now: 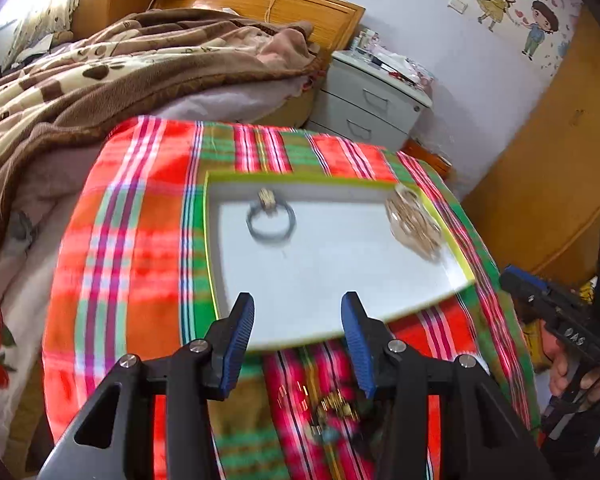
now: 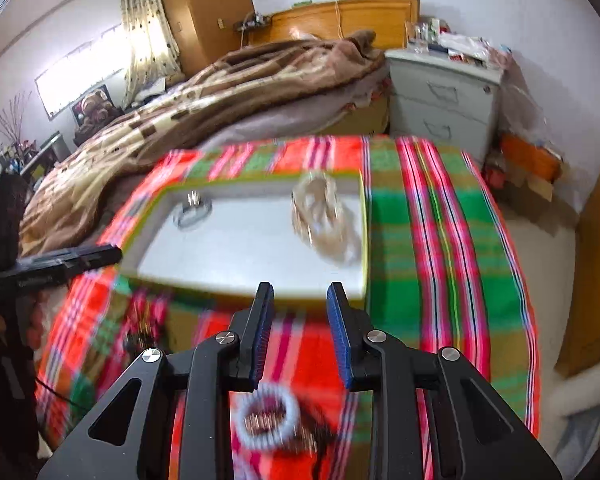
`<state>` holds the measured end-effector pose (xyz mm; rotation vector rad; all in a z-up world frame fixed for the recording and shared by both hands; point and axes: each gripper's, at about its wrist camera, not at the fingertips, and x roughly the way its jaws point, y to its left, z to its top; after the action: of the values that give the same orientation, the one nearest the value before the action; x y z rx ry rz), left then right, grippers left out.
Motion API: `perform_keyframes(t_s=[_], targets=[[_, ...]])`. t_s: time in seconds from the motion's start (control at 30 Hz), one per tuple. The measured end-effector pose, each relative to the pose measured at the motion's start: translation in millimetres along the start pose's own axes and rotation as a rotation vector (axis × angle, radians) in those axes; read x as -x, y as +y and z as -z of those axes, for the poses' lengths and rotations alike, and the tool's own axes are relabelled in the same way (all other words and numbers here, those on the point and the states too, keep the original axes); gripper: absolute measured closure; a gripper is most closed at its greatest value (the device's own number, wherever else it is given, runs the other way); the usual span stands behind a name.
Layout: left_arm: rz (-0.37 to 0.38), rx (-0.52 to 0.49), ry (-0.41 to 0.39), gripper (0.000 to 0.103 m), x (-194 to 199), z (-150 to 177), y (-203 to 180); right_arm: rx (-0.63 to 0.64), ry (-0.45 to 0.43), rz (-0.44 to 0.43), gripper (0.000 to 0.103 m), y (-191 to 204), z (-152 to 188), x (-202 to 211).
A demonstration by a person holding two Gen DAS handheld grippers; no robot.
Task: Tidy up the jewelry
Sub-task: 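Lift both tools out of the box toward the remaining jewelry, then grasp the blue coil hair tie with the right tool while the left tool grasps the black watch band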
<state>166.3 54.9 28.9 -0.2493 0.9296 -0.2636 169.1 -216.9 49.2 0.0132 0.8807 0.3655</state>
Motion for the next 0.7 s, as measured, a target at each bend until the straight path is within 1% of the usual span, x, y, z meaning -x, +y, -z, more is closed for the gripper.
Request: perform_keyframes(t_s=[0.07,0.17,0.2,0.23,0.3,0.37,0.5,0.6,0.7], targets=[[0.027,-0.005,0.003,0.056,4.9,11.1,-0.3,-0.019,0.028,-0.019,0.074,-3.8,15.0,0.2],[0.049,-0.01,0.004,0.055,10.2,25.1,-2.7,-0.048,0.054,-0.041,0.074,-8.3,28.8,-0.5],[0.062,-0.008,0.003,0.052,12.1,29.5,-3.2,-0.064,0.066,-0.057,0.074,-10.2,33.3,-1.7],[0.071,-0.008,0.001,0.049,13.9,34.2,-4.2,-0.075,0.073,-0.071,0.074,-11.3,35.5,-3.1],[0.095,-0.004,-0.001,0.049,16.3,42.1,-4.9,-0.104,0.089,-0.117,0.074,-13.2,41.7,-5.8],[0.104,-0.001,0.022,0.049,15.9,50.1,-6.3,-0.13,0.105,-0.139,0.074,-15.2,43.4,-10.8],[0.122,0.016,0.063,0.048,14.9,65.0,-4.7,-0.121,0.121,-0.154,0.074,-9.4,49.5,-14.3],[0.111,0.005,0.076,0.049,14.3,72.3,-6.6,-0.112,0.154,-0.159,0.074,-4.6,53.0,-19.0],[0.134,0.02,0.095,0.049,12.5,76.7,-5.5,-0.106,0.154,-0.177,0.074,-0.4,55.0,-18.1]])
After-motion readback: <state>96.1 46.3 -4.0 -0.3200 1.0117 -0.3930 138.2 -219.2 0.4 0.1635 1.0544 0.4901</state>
